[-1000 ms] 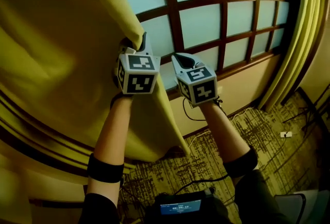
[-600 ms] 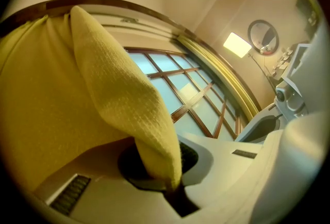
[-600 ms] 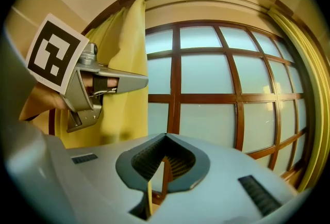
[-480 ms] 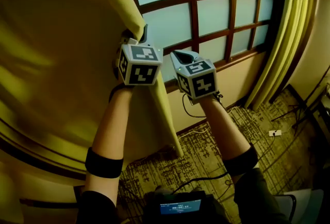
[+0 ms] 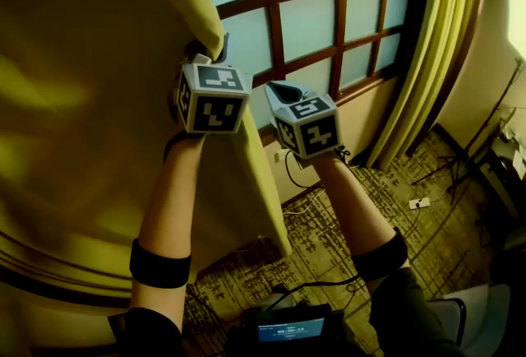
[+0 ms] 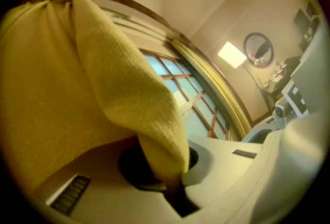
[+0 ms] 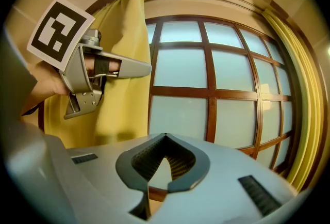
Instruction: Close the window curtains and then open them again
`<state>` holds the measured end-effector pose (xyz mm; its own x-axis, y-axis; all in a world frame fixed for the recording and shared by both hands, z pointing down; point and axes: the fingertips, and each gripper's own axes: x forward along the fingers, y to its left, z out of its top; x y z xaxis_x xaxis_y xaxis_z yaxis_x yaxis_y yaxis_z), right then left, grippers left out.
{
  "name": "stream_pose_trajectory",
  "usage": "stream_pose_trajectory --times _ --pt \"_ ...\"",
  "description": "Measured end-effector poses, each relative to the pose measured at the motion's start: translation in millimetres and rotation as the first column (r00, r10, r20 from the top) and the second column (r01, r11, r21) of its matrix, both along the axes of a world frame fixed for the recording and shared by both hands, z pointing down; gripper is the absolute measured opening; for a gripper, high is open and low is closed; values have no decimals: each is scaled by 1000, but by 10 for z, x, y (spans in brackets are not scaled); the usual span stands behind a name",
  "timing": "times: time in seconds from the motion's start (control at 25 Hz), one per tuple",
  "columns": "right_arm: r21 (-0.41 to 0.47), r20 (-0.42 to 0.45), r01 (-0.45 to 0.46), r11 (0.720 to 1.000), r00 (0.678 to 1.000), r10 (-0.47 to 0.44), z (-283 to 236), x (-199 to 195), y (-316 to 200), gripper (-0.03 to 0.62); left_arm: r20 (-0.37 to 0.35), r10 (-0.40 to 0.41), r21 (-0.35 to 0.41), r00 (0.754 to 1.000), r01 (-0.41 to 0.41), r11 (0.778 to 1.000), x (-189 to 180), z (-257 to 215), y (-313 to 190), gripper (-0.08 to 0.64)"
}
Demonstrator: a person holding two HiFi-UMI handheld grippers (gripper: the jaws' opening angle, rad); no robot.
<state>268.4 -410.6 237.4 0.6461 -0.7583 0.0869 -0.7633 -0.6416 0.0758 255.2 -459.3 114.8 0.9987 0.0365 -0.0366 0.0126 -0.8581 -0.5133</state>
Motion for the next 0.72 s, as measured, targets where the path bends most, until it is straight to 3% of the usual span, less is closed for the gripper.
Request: stream_pose_trajectory --times 0.48,0.72 --pt "29 1 -93 995 996 93 -165 481 244 6 -10 83 30 997 -82 996 414 -69 191 0" --pt "13 0 -101 995 995 101 -76 658 278 6 -18 77 35 997 -77 996 572 -27 181 0"
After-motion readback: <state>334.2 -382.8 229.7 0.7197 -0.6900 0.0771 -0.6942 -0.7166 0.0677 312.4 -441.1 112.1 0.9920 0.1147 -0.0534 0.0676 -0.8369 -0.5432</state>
